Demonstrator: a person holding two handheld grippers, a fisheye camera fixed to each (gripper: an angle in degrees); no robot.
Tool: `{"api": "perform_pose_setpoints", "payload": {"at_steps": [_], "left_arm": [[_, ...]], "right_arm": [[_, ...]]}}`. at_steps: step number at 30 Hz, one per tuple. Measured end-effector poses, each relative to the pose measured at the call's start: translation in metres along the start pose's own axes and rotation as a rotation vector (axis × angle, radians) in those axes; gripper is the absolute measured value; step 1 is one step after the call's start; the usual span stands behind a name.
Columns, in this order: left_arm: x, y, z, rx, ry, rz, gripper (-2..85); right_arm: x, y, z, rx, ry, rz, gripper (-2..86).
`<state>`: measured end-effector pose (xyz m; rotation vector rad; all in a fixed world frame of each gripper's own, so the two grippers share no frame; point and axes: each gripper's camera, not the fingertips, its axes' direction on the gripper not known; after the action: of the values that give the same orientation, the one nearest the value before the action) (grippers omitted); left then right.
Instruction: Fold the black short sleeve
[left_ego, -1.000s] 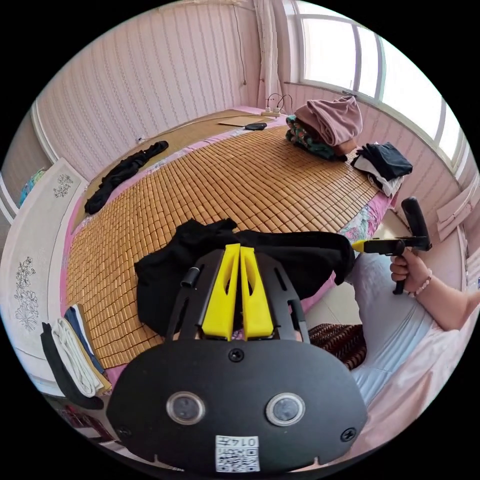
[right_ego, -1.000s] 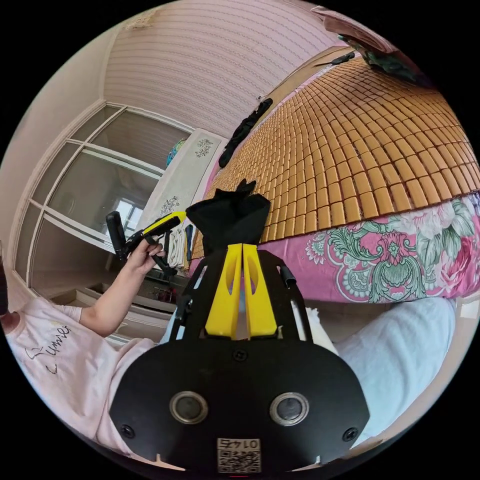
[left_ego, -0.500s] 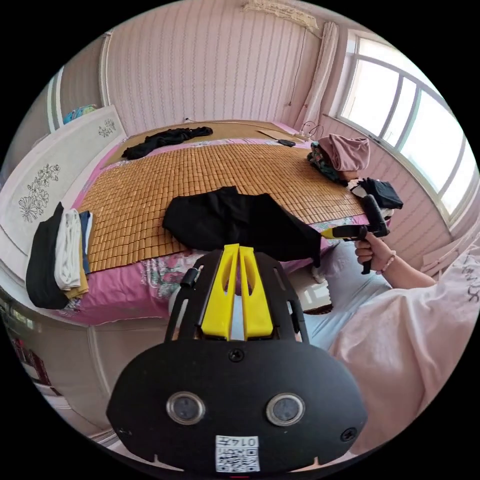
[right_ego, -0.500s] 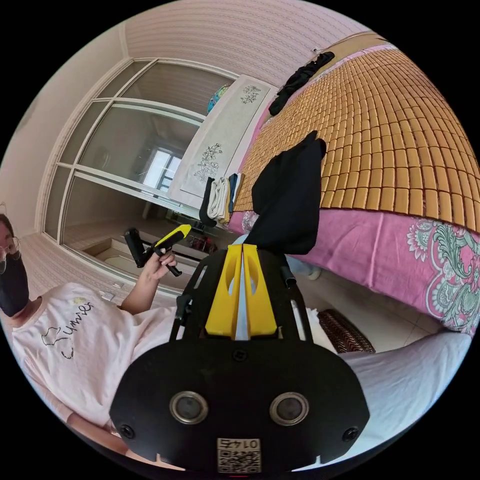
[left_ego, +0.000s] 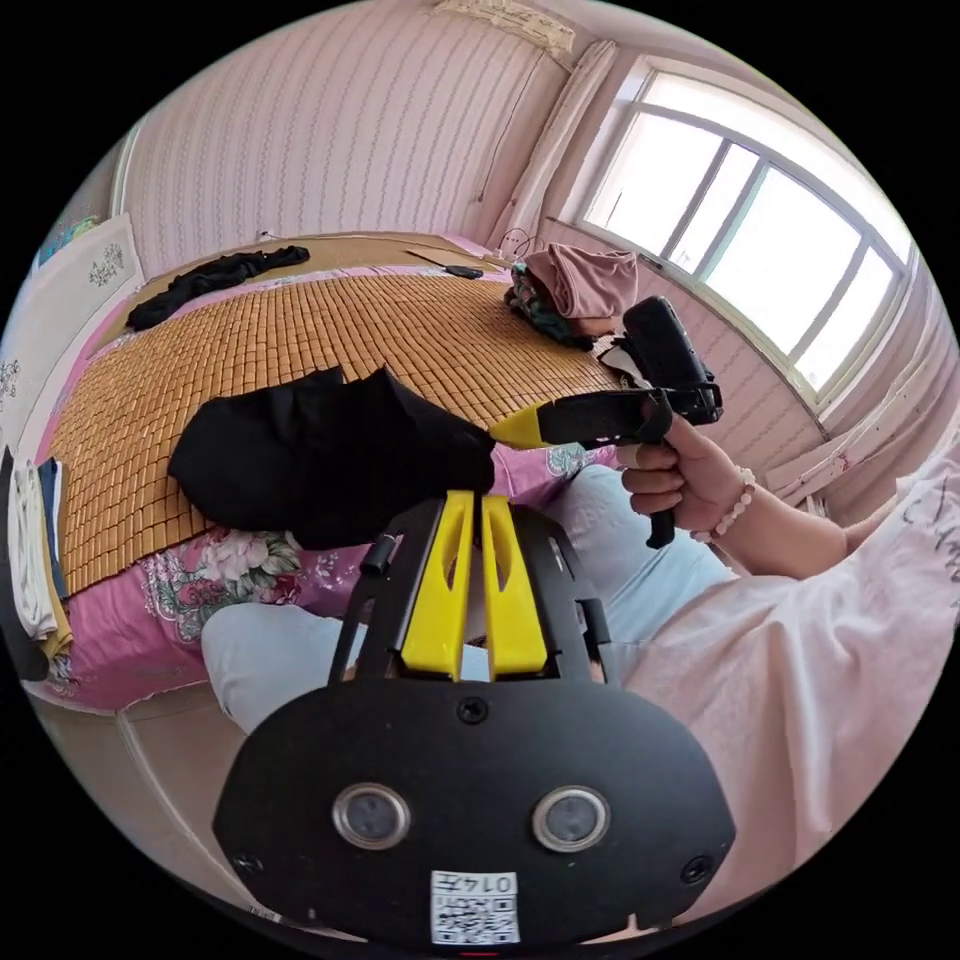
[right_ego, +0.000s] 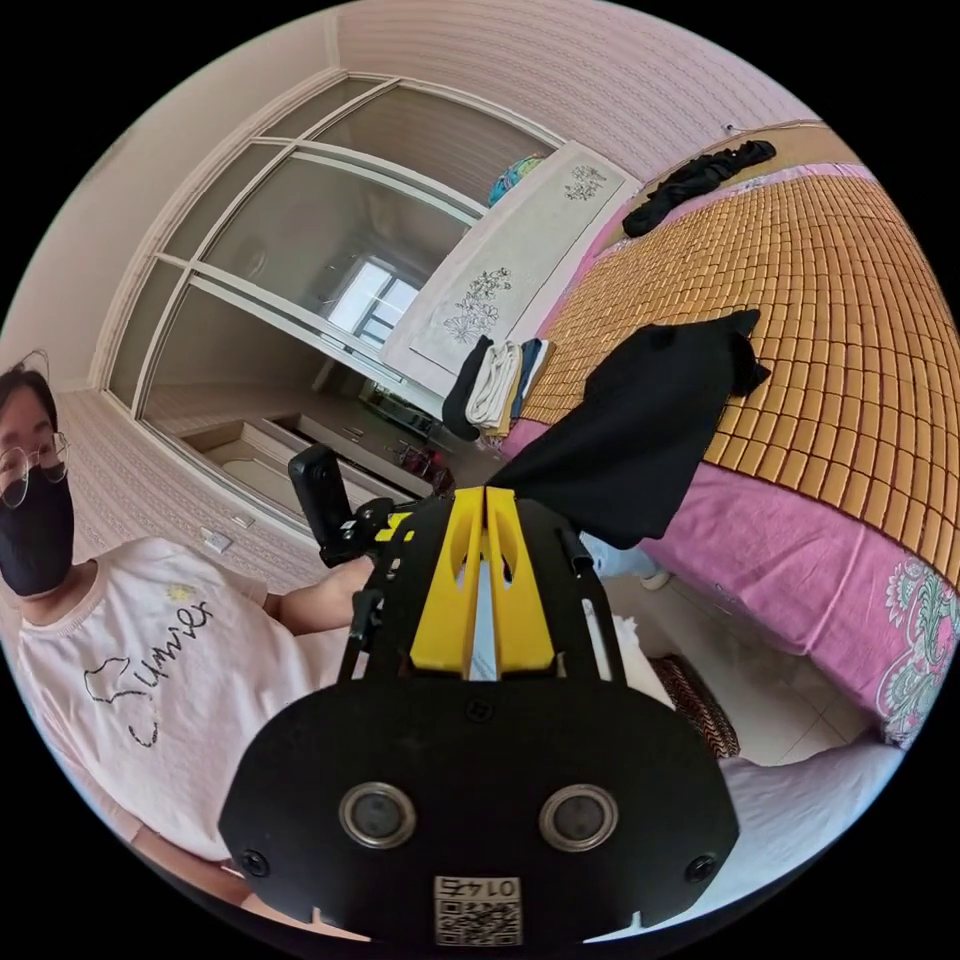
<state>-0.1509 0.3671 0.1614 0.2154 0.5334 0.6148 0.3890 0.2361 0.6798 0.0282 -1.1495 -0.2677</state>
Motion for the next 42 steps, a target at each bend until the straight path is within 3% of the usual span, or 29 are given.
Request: {"api": "perform_pose_setpoints", "payload": {"at_steps": [6, 14, 18, 21, 28, 33, 37, 42], "left_arm": [[0.008, 0.046, -0.082, 0.048, -0.175, 0.093, -1.0], [0.007, 0.093, -0.155, 0.086, -0.372, -0.027, -1.0], [0.005, 0.105, -0.165, 0.100, -0.387, -0.083, -1.0], [0.011, 0.110, -0.167, 0.086, -0.399, -0.072, -1.0], [0.020, 0.117, -0.179, 0.111, -0.376, -0.119, -1.0], [0.029, 0.120, -0.191, 0.115, -0.438, -0.128, -1.0], [0.034, 0.106, -0.218, 0.252, -0.433, -0.077, -1.0], [0.060, 0.073, -0.258, 0.417, -0.469, 0.106, -1.0]], "right_arm": [[0.025, 0.003, -0.003, -0.016, 0.249, 0.062, 4.6], [0.067, -0.008, 0.049, -0.078, 0.248, 0.306, 9.4], [0.076, 0.002, 0.050, 0.026, 0.338, 0.458, 8.4], [0.059, 0.003, 0.045, 0.125, 0.368, 0.435, 7.4], [0.067, -0.008, 0.069, -0.021, 0.258, 0.499, 3.6], [0.019, -0.008, 0.020, 0.037, 0.129, 0.305, 1.0], [-0.046, -0.012, -0.049, 0.117, 0.096, 0.117, 0.7], [-0.174, -0.009, -0.170, 0.362, 0.054, -0.082, 0.5]]}}
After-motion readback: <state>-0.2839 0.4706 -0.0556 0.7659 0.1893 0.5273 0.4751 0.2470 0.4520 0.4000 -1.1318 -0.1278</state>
